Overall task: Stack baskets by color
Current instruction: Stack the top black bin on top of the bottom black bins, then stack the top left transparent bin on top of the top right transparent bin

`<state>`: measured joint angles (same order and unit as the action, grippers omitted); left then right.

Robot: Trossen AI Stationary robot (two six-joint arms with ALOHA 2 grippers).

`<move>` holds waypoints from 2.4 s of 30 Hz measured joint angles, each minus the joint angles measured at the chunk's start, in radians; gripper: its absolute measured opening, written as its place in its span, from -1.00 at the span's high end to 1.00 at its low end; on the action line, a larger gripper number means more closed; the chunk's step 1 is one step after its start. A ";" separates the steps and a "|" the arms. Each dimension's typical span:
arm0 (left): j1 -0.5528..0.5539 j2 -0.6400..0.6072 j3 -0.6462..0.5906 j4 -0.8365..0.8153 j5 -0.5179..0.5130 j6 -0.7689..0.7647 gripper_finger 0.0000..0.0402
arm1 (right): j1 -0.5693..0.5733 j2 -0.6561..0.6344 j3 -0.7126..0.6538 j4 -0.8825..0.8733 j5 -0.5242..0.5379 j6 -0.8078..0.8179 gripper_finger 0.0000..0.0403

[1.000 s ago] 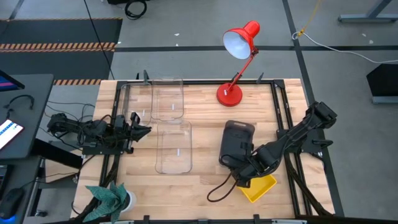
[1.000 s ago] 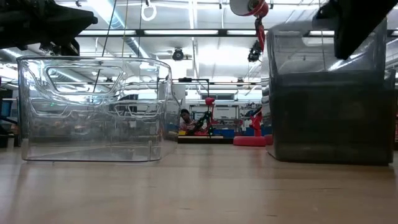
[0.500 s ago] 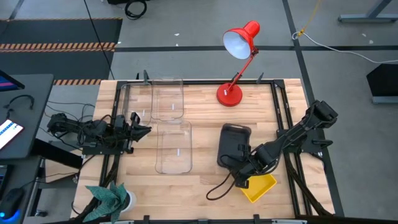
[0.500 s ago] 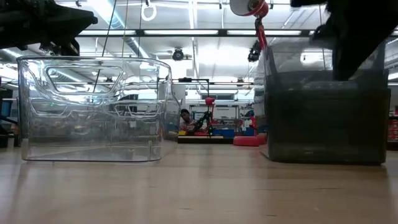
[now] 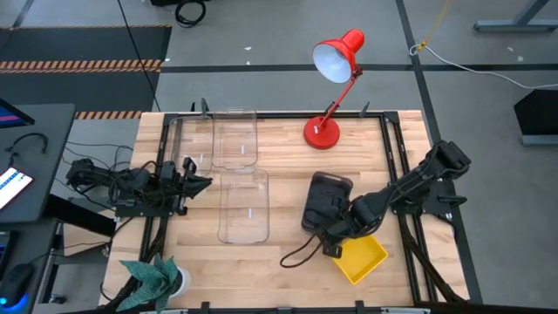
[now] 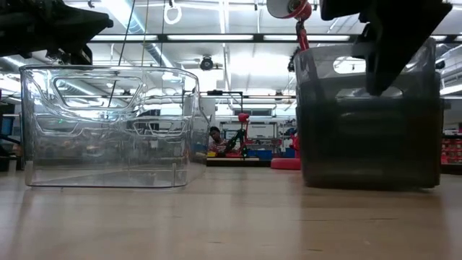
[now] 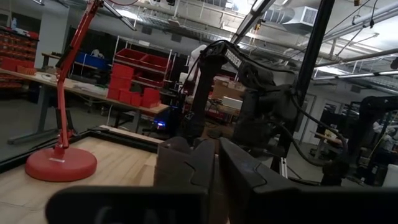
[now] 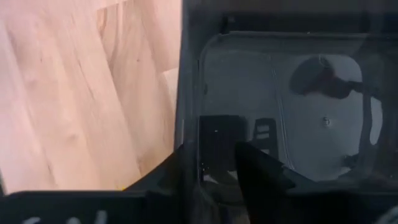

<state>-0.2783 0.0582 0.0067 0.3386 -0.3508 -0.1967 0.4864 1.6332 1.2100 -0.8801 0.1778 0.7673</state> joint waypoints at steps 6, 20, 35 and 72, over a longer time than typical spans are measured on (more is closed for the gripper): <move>0.000 0.000 0.000 0.000 0.000 0.000 0.83 | -0.042 -0.024 0.011 -0.016 -0.073 0.000 0.17; 0.000 0.000 0.000 0.000 0.000 0.000 0.84 | -0.100 -0.059 0.071 -0.123 -0.094 -0.012 0.01; 0.000 0.000 0.000 -0.003 0.000 0.000 0.86 | -0.133 -0.047 0.062 -0.135 -0.050 -0.053 0.04; 0.000 0.000 0.000 0.000 0.000 0.000 0.86 | -0.357 -0.194 -0.107 0.341 0.132 -0.394 0.40</move>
<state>-0.2781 0.0586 0.0066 0.3386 -0.3508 -0.1967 0.1295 1.4388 1.1027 -0.5395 0.3099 0.3736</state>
